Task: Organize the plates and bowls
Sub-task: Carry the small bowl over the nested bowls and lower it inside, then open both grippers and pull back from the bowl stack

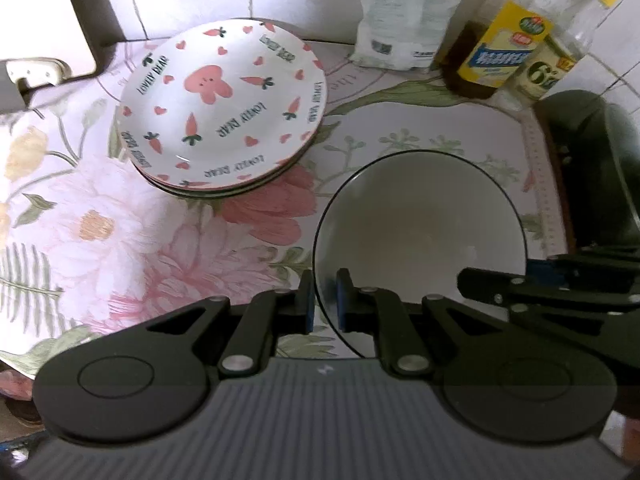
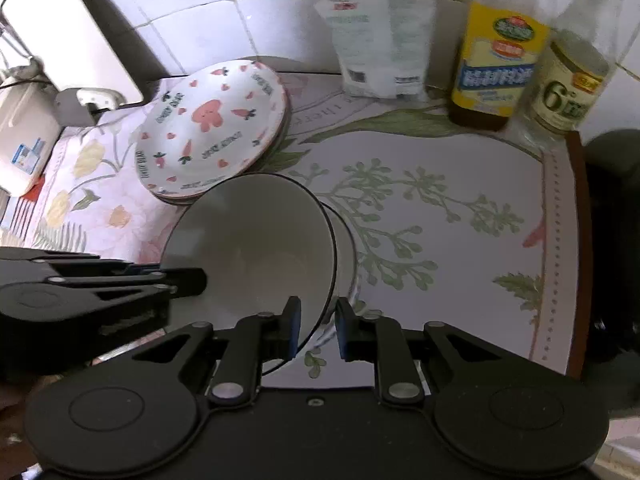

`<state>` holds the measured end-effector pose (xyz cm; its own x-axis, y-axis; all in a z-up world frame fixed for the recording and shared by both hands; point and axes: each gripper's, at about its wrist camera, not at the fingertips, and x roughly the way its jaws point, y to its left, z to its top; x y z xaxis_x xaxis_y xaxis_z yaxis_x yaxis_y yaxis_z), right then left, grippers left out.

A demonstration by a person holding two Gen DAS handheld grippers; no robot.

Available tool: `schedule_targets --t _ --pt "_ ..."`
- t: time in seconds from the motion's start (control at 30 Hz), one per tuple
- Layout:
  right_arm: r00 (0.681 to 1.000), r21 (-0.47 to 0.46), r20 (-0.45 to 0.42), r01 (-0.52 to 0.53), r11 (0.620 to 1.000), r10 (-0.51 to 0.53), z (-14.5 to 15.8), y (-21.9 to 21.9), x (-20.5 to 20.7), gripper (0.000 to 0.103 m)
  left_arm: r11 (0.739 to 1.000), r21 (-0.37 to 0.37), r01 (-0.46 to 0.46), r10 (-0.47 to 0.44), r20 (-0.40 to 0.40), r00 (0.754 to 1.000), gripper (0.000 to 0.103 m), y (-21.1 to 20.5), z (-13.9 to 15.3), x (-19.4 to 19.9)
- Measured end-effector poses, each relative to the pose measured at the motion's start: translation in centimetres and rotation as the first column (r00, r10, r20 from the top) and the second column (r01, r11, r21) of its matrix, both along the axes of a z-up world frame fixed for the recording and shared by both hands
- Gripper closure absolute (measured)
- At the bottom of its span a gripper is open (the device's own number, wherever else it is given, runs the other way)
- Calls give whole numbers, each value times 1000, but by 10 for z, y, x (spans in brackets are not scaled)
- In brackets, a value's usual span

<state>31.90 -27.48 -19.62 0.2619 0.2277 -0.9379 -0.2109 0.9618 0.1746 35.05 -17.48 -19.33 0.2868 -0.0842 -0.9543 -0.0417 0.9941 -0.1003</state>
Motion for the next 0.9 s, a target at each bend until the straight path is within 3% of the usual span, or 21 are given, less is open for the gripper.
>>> schedule_targets --t 0.2,0.47,0.6,0.77,0.9 --pt "1000 -29 -3 -11 1000 11 -5 2 3 80 1000 12 -1 1 -1 1000 93 -4 -4 2" --pt "996 -80 56 -62 995 66 -10 10 3 80 1000 13 -23 23 -24 999 93 -2 -13 6" --pt "989 -131 69 -125 984 134 -9 19 2 80 1000 8 -28 28 -35 999 93 1 -11 7" --pt "975 -233 62 -192 953 212 -3 32 -1 73 997 -47 -54 51 -68 996 92 5 -18 10" --pt "963 -271 110 -210 939 247 0 35 -4 65 999 -28 -45 43 -71 997 92 0 -20 11"
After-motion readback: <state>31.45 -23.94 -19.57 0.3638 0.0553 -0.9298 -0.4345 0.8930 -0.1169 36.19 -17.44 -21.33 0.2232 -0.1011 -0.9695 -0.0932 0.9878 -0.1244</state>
